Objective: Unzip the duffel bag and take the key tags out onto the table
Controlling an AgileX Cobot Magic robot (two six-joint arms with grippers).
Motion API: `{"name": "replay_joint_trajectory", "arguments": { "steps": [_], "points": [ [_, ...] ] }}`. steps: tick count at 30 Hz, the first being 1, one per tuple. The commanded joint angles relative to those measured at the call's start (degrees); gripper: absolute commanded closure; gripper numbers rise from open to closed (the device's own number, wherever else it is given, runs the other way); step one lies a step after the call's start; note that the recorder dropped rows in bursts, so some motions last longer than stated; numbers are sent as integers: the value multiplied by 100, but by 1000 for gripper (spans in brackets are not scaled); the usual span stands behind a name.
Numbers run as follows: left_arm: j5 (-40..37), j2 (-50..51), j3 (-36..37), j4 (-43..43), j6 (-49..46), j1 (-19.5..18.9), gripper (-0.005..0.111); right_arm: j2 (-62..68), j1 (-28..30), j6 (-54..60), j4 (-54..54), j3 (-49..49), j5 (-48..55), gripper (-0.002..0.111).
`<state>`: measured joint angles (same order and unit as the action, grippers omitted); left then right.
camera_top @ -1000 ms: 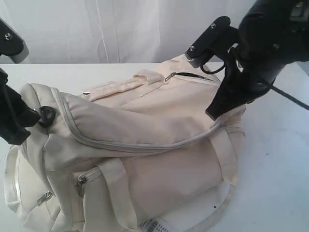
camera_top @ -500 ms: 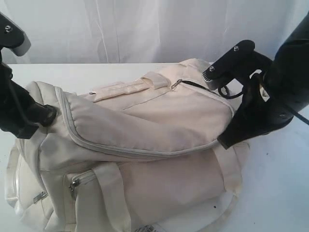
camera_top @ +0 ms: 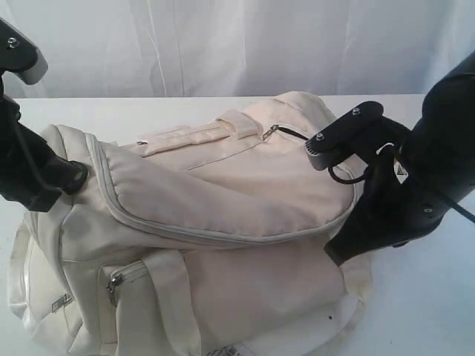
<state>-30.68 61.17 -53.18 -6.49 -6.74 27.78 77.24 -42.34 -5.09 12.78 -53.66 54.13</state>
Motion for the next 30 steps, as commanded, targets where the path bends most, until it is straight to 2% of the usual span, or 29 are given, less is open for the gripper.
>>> {"name": "replay_joint_trajectory", "arguments": {
  "steps": [1,30],
  "points": [
    [-18,-52,38,129,33,-16,48,-46,14,382,-508,37,80,108],
    [-18,-52,38,151,33,-16,48,-33,14,2500,-3561,179,-388,108]
  ]
}}
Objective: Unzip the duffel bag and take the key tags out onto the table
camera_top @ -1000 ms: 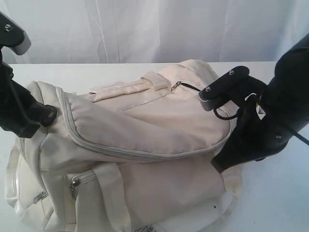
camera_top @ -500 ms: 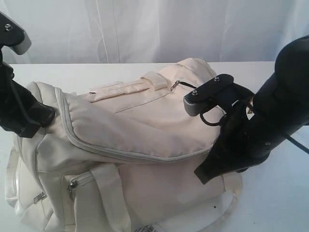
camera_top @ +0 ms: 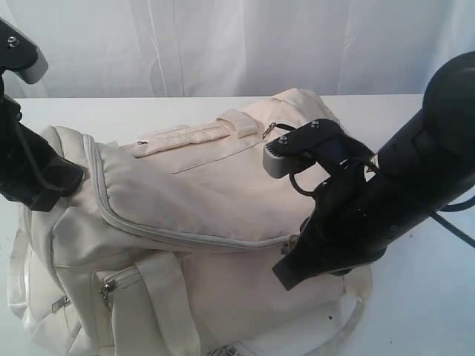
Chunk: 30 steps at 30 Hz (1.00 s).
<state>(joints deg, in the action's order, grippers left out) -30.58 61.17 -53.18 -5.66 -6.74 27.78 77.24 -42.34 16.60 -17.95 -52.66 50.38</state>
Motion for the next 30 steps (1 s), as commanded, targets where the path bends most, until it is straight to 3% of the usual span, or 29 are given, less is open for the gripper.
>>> {"name": "replay_joint_trajectory", "arguments": {
  "steps": [1,15,30],
  "points": [
    [-29,-52,38,69,33,-16,48,-33,14,435,-612,82,-13,108],
    [-29,-52,38,69,33,-16,48,-33,-14,1468,-2133,92,-183,108],
    [-101,-52,38,68,33,-16,48,445,-1016,1468,-2393,71,-1332,108]
  ]
}}
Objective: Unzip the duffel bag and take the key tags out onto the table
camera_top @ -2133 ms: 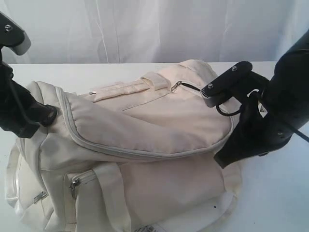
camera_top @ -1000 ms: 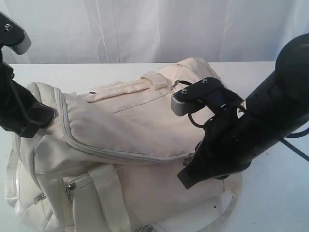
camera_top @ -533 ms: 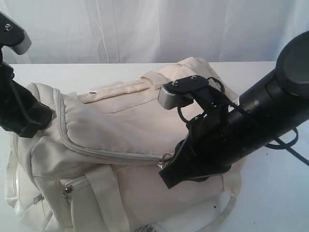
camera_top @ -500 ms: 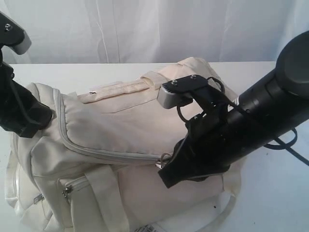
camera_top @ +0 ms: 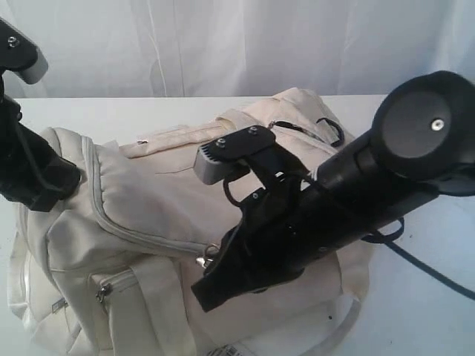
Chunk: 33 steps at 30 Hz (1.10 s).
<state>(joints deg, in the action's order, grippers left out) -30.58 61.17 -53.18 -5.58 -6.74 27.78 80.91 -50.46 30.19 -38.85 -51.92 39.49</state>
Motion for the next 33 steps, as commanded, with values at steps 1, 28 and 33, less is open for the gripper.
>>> {"name": "replay_joint_trajectory", "arguments": {
  "steps": [1,28,33],
  "points": [
    [-108,-52,38,60,33,-16,48,89,-253,108,-315,-17,-313,108],
    [-648,-52,38,-304,56,-16,48,718,-697,316,-706,-1171,-574,108],
    [-847,-52,38,-480,110,-16,48,931,-787,302,-720,-1351,-586,108]
  ]
}}
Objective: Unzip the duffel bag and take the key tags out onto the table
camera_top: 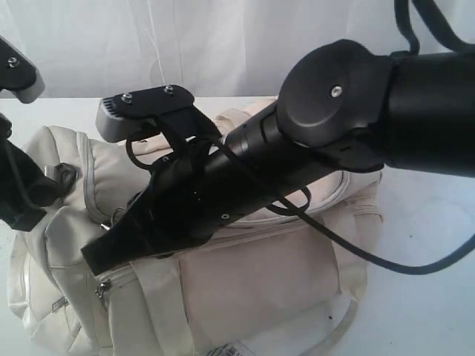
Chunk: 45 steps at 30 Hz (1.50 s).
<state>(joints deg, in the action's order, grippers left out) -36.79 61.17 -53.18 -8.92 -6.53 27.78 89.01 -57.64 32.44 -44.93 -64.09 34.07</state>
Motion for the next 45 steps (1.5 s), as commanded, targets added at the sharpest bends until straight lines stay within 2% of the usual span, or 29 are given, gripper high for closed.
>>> {"name": "replay_joint_trajectory", "arguments": {
  "steps": [1,4,6,13,16,21,36,45],
  "points": [
    [-295,-80,38,-247,204,-16,48,154,-74,52,-112,-156,-44,108],
    [-371,-207,38,-591,463,-16,48,206,-74,52,-112,-222,-56,108],
    [-371,-343,38,-813,730,-16,53,241,-74,52,-112,-286,-56,108],
    [-380,-823,38,-1230,1186,-16,97,256,-74,77,-130,-593,-225,108],
    [-358,-916,38,-1230,1186,-16,107,256,-74,77,-130,-668,-399,108],
    [-358,-916,38,-1203,1186,-16,107,312,-74,77,-142,-673,-748,108],
    [-358,-916,38,-1188,1209,-16,107,1162,-74,77,-118,-1483,-803,108],
    [-358,-916,38,-1175,1208,-16,107,1200,-63,77,-63,-1483,-1272,108]
  ]
}}
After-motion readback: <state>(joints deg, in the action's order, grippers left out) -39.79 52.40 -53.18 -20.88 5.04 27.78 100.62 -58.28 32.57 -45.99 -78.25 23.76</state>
